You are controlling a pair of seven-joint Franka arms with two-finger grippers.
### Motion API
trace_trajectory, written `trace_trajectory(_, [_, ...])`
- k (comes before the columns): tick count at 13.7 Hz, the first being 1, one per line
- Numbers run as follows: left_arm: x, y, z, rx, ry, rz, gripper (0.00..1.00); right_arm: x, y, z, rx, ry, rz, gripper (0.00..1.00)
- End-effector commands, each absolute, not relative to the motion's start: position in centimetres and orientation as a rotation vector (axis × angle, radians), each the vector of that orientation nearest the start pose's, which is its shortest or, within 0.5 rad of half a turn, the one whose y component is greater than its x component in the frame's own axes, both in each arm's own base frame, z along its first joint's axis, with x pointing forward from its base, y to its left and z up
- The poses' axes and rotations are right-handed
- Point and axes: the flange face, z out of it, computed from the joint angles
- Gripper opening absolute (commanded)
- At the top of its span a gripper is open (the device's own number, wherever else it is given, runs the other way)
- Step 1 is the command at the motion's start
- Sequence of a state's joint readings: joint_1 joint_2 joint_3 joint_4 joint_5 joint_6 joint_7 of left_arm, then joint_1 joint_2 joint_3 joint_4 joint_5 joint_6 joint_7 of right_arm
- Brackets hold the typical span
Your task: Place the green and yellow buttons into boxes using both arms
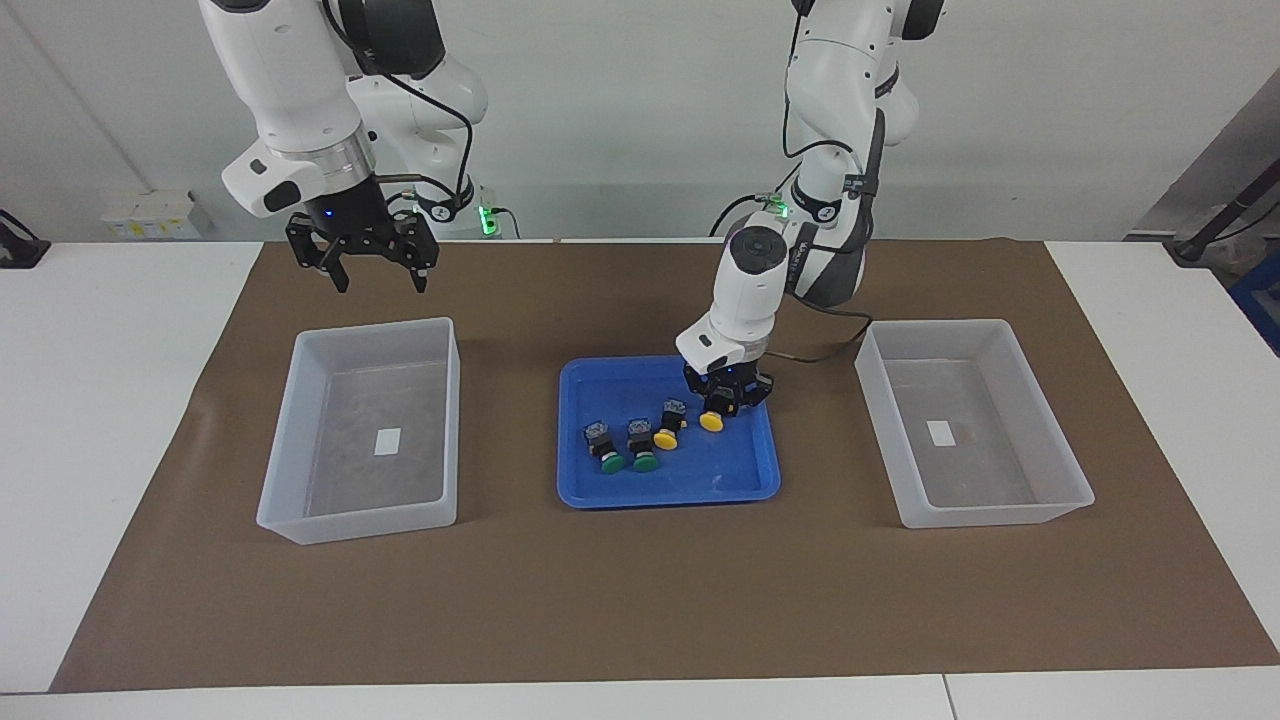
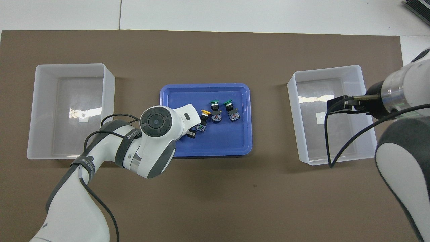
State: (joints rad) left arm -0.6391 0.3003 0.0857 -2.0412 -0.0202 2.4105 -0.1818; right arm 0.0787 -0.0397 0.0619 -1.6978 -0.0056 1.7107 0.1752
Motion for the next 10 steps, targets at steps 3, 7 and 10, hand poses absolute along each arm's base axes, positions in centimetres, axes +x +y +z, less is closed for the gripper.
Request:
trace_trajectory(3, [50.4,-31.0,30.5,-3.096,0.572,-0.121,0.00,54.0,10.0,58.8,-3.127,-0.006,-0.160,1.00])
trace_trajectory(7, [52.3,-31.0,33.1,-3.107,0.536,-0.111,0.00,54.1,14.1,56.6,-3.106,-0.128,-0.233,1.00])
trace_trajectory(10, [55.3,-29.5,37.5,-3.122,0.461,-0.127,0.00,54.5,16.6,54.5,-3.075,-0.372,-0.309,1.00])
